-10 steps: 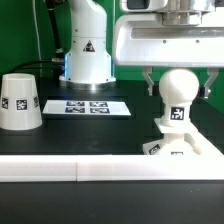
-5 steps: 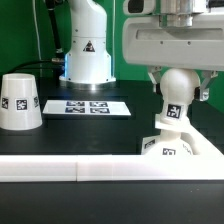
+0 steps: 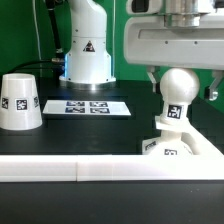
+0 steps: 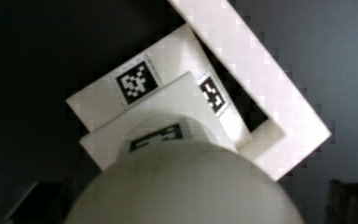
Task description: Assemble lamp
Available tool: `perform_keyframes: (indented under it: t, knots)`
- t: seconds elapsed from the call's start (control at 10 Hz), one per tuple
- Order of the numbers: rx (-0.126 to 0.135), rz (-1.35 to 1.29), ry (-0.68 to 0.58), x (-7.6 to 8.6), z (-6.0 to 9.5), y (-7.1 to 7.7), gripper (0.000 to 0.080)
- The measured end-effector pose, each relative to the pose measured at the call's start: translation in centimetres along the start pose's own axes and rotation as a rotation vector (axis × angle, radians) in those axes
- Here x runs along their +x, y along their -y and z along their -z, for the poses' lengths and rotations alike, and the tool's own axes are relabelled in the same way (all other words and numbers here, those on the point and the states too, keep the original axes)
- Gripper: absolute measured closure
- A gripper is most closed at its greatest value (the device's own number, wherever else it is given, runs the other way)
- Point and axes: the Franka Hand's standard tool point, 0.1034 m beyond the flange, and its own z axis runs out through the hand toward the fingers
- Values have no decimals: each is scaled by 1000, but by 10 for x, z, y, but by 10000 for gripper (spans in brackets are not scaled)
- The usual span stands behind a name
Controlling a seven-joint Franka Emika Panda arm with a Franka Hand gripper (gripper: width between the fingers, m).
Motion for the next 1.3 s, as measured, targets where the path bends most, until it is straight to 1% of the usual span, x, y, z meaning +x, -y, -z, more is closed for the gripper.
perform_keyframes:
  t: [0.1,0.2,0.3,0.4,0.8,0.9,1.1,1.2,1.3]
  knots:
    - [3,64,-6,-7,1,0,100]
    - [-3,125,-6,-18,3,-3,100]
    - [-5,157,-4,-29,7,-7,100]
    - [-6,195,-1,-37,9,-15,100]
    - [-7,207,-2,-36,7,-15,100]
    - [10,323,-33,-37,11,-28,100]
    - [14,396,-61,-43,17,-67,100]
    - [17,411,-60,-39,18,-84,100]
    - [20,395,-54,-30,18,-100,100]
